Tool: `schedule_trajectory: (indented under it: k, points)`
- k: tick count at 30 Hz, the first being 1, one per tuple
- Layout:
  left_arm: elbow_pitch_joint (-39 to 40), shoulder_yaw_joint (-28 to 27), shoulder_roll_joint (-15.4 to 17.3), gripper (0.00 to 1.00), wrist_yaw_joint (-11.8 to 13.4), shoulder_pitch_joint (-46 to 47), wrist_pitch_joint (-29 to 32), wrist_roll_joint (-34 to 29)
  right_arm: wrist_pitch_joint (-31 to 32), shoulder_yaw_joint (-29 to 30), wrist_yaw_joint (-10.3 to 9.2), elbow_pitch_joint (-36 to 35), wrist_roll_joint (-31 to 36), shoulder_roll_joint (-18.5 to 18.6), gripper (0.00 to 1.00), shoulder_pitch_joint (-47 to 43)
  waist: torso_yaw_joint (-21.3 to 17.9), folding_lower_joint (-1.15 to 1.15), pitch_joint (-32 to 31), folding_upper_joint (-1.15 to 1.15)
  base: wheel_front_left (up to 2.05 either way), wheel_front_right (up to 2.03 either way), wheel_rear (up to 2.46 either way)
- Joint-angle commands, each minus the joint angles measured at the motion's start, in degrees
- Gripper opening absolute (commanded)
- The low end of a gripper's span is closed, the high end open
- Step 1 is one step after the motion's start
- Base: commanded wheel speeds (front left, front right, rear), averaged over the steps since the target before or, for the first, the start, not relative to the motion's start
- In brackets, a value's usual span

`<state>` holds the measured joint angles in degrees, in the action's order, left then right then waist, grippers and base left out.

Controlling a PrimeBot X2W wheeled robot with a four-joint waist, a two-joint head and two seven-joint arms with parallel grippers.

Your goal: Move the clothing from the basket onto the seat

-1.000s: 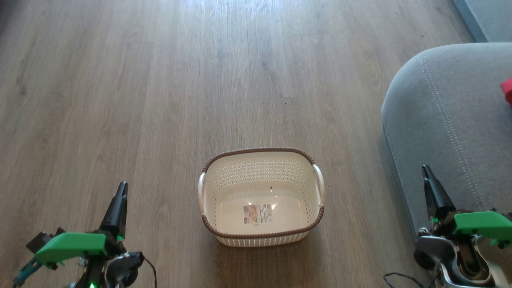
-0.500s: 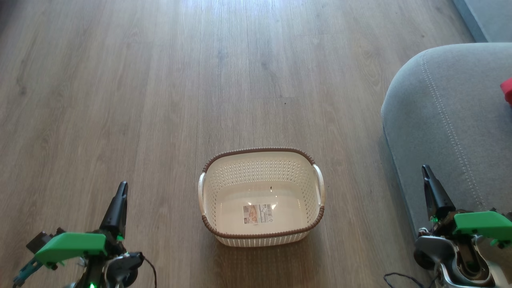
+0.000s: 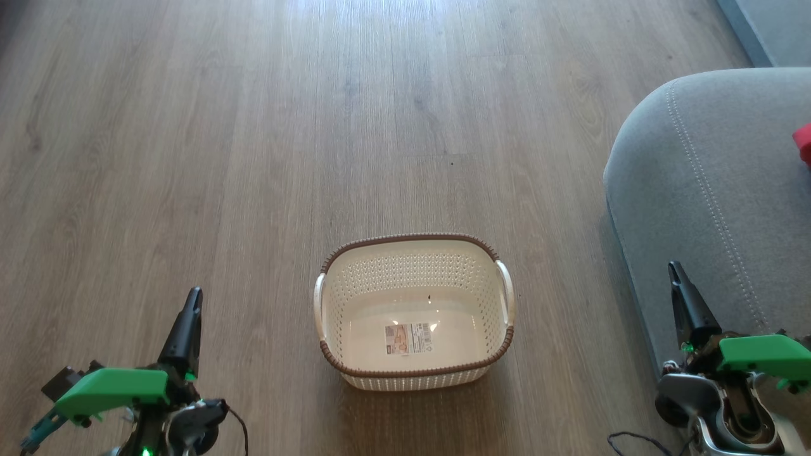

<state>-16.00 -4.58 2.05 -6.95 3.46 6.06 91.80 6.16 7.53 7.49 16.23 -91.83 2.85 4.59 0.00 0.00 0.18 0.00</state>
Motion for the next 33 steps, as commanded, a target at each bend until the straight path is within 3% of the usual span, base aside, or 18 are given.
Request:
schedule_trajectory:
  k: [1, 33]
  points:
    - [2.0, -1.9, 0.8, 0.00, -0.5, 2.7, 0.4, 0.4, 0.3, -1.0, 0.00, -2.2, -0.3, 0.0, 0.00, 1.6, 0.0, 0.00, 0.0, 0.00, 0.00, 0.00, 0.00]
    - [2.0, -1.9, 0.8, 0.00, -0.5, 2.7, 0.4, 0.4, 0.3, -1.0, 0.00, -2.2, -0.3, 0.0, 0.00, 1.6, 0.0, 0.00, 0.0, 0.00, 0.00, 0.00, 0.00]
